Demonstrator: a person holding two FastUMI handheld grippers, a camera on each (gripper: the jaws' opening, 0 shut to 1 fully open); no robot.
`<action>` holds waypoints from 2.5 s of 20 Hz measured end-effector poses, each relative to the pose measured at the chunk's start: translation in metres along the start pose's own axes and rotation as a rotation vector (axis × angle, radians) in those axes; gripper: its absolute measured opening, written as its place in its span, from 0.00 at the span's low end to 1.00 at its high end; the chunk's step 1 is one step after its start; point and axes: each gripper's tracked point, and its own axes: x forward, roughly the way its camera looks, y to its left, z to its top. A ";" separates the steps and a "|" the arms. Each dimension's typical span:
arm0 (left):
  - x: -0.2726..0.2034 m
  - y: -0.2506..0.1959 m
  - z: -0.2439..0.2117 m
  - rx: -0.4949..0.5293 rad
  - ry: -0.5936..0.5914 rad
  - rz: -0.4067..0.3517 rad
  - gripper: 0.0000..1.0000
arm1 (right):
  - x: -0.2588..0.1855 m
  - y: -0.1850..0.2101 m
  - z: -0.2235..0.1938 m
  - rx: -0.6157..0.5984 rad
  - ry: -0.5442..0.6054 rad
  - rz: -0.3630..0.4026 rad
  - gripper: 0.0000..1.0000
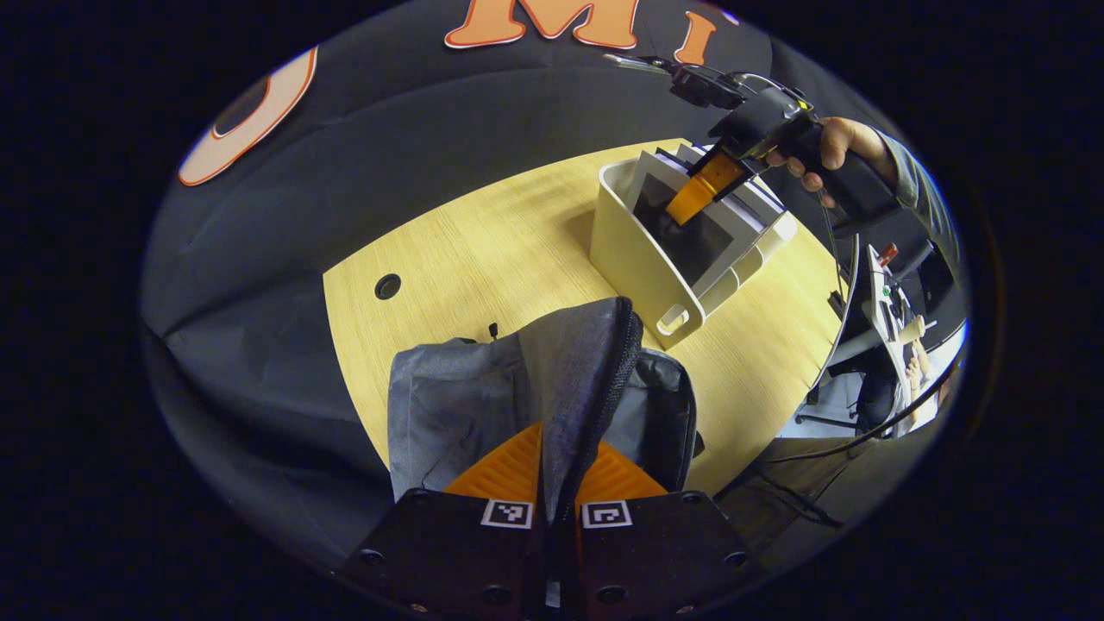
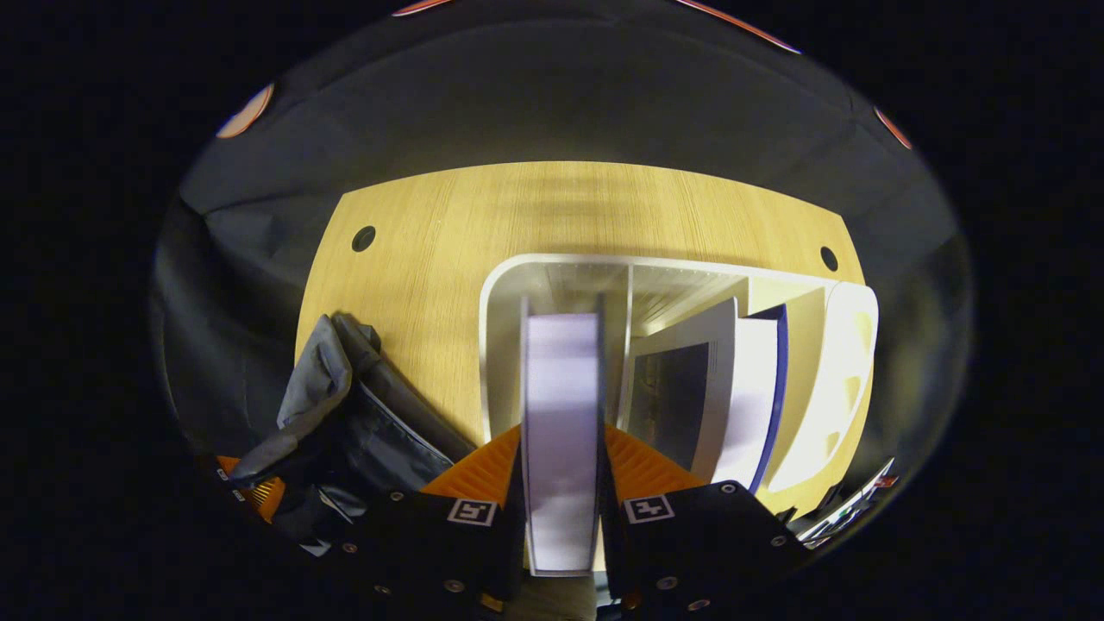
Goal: Open the schoolbag, grab two books from the bookshelf and put them into the schoolbag.
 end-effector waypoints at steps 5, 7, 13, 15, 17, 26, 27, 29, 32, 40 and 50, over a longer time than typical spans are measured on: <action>0.002 -0.003 -0.005 -0.029 0.000 0.004 0.07 | -0.026 -0.012 -0.002 0.061 -0.037 0.058 0.36; 0.002 -0.003 -0.007 -0.033 -0.002 0.007 0.07 | -0.046 -0.020 0.000 0.093 -0.081 0.090 0.35; 0.003 -0.005 -0.008 -0.048 -0.007 0.008 0.07 | -0.111 -0.034 -0.007 0.170 -0.189 0.188 0.35; 0.003 -0.005 -0.008 -0.050 -0.007 0.007 0.07 | -0.128 -0.037 -0.012 0.185 -0.217 0.211 0.35; 0.003 -0.005 -0.009 -0.050 -0.009 0.006 0.07 | -0.141 -0.038 -0.015 0.199 -0.250 0.243 0.35; 0.008 -0.006 -0.013 -0.062 -0.041 0.010 0.07 | -0.189 -0.016 -0.060 0.173 -0.376 0.402 0.34; 0.010 -0.007 -0.014 -0.066 -0.047 0.007 0.07 | -0.188 -0.013 -0.066 0.167 -0.375 0.426 0.34; 0.011 -0.008 -0.014 -0.080 -0.055 0.006 0.07 | -0.183 -0.004 -0.078 0.164 -0.380 0.466 0.34; 0.013 -0.008 -0.014 -0.094 -0.073 0.011 0.07 | -0.177 0.006 -0.096 0.163 -0.387 0.495 0.34; 0.016 -0.015 -0.017 -0.139 -0.122 0.016 0.07 | -0.146 0.051 -0.135 0.198 -0.391 0.636 0.34; 0.019 -0.019 -0.020 -0.210 -0.167 0.034 0.06 | -0.074 0.107 -0.162 0.334 -0.343 0.809 0.33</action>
